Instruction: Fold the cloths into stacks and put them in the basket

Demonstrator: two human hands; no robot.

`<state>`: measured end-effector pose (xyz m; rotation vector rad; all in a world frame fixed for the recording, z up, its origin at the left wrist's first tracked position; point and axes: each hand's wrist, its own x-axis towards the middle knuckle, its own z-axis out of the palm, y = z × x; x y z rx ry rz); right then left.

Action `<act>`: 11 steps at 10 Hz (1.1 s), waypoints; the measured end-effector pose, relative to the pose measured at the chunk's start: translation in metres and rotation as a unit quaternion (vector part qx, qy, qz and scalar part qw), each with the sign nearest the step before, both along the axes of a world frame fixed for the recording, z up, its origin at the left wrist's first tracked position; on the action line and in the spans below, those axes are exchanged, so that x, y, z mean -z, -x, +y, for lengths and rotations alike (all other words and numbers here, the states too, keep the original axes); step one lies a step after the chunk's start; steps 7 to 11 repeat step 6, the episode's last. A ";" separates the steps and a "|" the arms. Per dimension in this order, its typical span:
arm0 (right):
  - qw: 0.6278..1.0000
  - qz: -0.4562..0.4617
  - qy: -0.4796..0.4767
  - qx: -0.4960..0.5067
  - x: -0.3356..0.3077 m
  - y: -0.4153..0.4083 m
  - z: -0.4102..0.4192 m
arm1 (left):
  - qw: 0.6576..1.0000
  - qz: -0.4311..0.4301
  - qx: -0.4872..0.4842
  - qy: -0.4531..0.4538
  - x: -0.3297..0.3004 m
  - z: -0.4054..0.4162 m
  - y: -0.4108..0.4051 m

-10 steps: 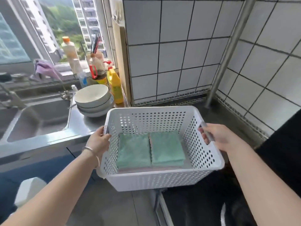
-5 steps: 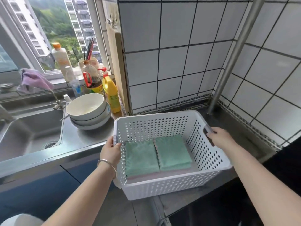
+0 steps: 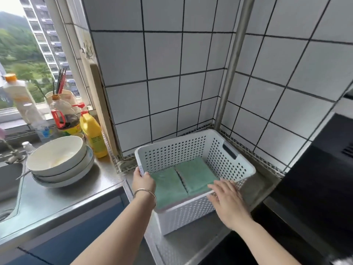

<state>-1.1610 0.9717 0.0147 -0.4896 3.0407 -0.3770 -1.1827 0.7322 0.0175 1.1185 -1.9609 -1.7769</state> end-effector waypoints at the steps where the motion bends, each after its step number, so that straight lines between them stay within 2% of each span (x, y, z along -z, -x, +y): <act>1: 1.000 -0.024 0.001 0.009 -0.004 0.014 0.012 | 1.000 -0.003 -0.006 -0.005 -0.004 0.014 0.012; 3: 0.999 -0.034 0.007 0.024 -0.005 0.040 0.031 | 1.000 -0.009 -0.008 -0.029 0.009 0.033 0.035; 5: 0.998 -0.054 -0.005 0.008 -0.010 0.056 0.037 | 0.997 0.025 -0.026 -0.065 0.002 0.042 0.038; 6: 0.997 -0.078 0.002 0.017 -0.016 0.046 0.037 | 0.998 -0.004 0.040 -0.052 0.003 0.037 0.028; 11: 0.997 -0.078 0.002 0.017 -0.016 0.046 0.037 | 0.998 -0.004 0.040 -0.052 0.003 0.037 0.028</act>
